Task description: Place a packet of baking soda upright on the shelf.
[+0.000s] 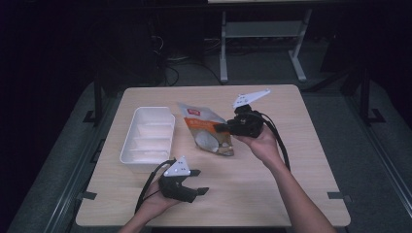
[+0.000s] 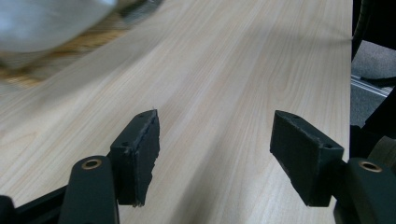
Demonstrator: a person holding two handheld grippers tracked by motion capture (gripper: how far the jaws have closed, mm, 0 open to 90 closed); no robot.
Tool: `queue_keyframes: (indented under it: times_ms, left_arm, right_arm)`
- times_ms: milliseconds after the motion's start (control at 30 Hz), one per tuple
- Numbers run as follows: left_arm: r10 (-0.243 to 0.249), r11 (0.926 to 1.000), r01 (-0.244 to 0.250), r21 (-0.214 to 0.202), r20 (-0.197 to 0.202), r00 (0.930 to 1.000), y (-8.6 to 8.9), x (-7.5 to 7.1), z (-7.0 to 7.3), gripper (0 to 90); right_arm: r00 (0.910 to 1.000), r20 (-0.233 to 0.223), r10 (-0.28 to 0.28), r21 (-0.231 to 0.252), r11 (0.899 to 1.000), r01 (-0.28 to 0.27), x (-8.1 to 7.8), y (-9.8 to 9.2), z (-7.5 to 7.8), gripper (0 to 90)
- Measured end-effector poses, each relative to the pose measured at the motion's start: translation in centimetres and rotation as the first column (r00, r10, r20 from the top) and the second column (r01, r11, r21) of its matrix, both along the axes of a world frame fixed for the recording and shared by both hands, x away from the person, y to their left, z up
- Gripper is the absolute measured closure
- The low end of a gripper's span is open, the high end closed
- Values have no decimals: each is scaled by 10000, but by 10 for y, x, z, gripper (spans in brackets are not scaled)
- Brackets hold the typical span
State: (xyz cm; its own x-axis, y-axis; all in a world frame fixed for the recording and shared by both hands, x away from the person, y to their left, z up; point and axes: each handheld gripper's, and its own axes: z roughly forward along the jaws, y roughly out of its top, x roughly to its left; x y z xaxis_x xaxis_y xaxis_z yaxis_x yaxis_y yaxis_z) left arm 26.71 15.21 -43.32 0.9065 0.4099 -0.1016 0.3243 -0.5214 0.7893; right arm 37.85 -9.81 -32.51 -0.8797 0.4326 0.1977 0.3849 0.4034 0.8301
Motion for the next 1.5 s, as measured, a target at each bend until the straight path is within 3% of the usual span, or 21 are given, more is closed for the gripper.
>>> queue_keyframes:
  times_ms: [167,233,767,800,1100,1300,1500]
  left_arm:
    - [-23,9999,23,147,-3,10000,4,-3,-2,307]
    - [1,9999,-1,164,-4,10000,7,-4,-2,307]
    - [209,9990,-211,399,71,9998,18,-6,-4,276]
    - [202,9989,-205,415,80,9998,18,-6,-5,277]
    - [239,9991,-244,347,148,9996,22,-6,-5,276]
    - [316,9992,-320,258,134,9994,24,-4,-6,275]
    - [236,9988,-243,430,175,9996,24,-4,-8,273]
  right_arm:
    - [9996,109,259,98,9996,-260,6,19,11,899]
    - [9986,236,471,116,9988,-474,11,34,18,899]
    - [9890,479,1400,308,9895,-1415,26,104,31,899]
    - [9866,522,1544,313,9872,-1562,28,116,31,899]
    - [9806,546,1880,484,9805,-1907,37,152,20,899]
    - [9792,499,1965,471,9789,-1989,41,168,12,899]
    - [9774,469,2061,694,9755,-2090,47,185,-4,899]
